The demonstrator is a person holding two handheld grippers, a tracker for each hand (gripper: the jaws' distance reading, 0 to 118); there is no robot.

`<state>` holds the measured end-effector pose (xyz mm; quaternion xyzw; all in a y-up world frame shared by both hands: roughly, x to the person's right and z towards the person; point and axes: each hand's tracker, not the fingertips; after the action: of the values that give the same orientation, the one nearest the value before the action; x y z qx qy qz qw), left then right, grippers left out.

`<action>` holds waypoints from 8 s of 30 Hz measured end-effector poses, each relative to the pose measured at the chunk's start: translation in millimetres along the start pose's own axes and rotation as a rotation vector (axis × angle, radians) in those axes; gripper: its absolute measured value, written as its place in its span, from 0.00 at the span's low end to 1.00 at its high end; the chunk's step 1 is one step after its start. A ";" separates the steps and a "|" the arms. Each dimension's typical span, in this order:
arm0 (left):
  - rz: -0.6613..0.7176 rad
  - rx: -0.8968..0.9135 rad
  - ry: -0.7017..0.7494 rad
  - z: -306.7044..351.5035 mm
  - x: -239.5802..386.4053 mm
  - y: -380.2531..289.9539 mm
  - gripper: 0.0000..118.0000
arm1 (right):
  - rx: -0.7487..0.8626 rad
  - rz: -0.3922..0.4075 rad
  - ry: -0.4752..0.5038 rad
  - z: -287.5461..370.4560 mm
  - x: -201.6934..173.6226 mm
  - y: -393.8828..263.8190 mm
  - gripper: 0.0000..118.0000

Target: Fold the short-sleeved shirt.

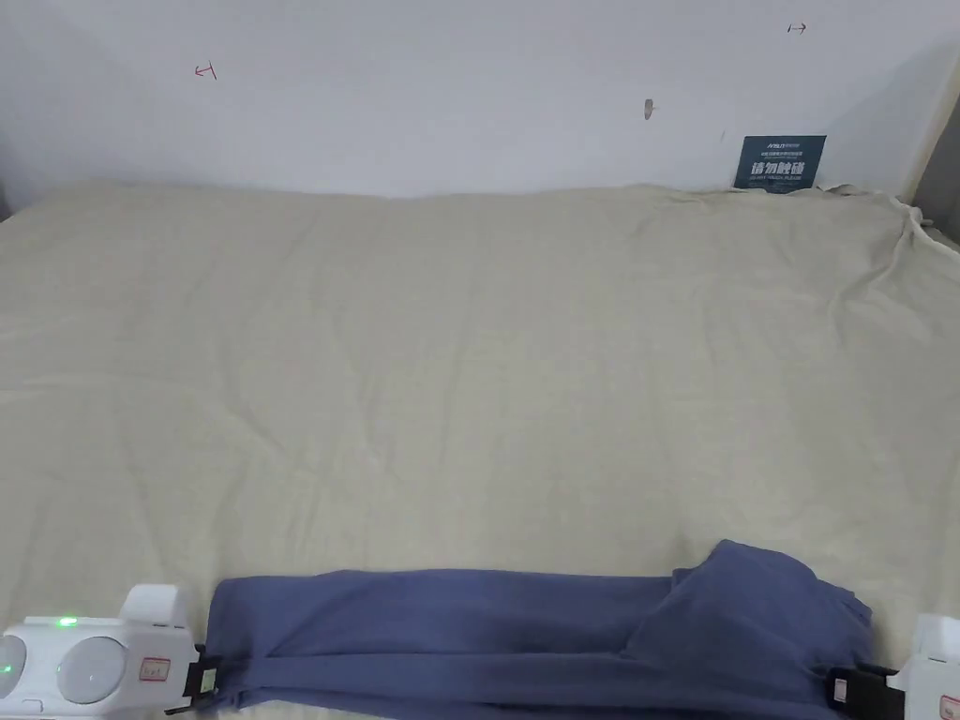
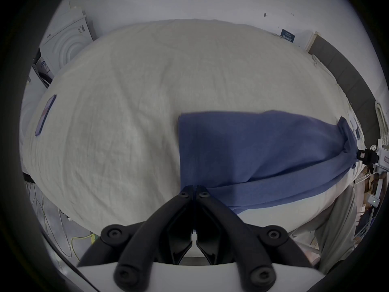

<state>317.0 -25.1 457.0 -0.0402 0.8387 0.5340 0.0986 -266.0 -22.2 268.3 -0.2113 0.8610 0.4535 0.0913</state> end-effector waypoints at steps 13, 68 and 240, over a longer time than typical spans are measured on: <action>0.052 0.079 0.057 30.6 3.8 21.4 0.97 | 0.124 -0.053 0.009 47.4 -21.8 19.4 0.72; 0.214 -0.060 -0.329 -33.1 -46.3 54.5 0.78 | 0.418 0.173 -0.001 73.4 -92.2 64.4 0.00; 0.071 -0.086 -0.401 -43.8 41.3 57.4 0.19 | 0.411 0.143 -0.015 106.4 -56.6 51.1 0.00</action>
<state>261.4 -38.7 517.4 0.0925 0.7795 0.5699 0.2430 -241.9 106.4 265.1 -0.1232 0.9475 0.2751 0.1063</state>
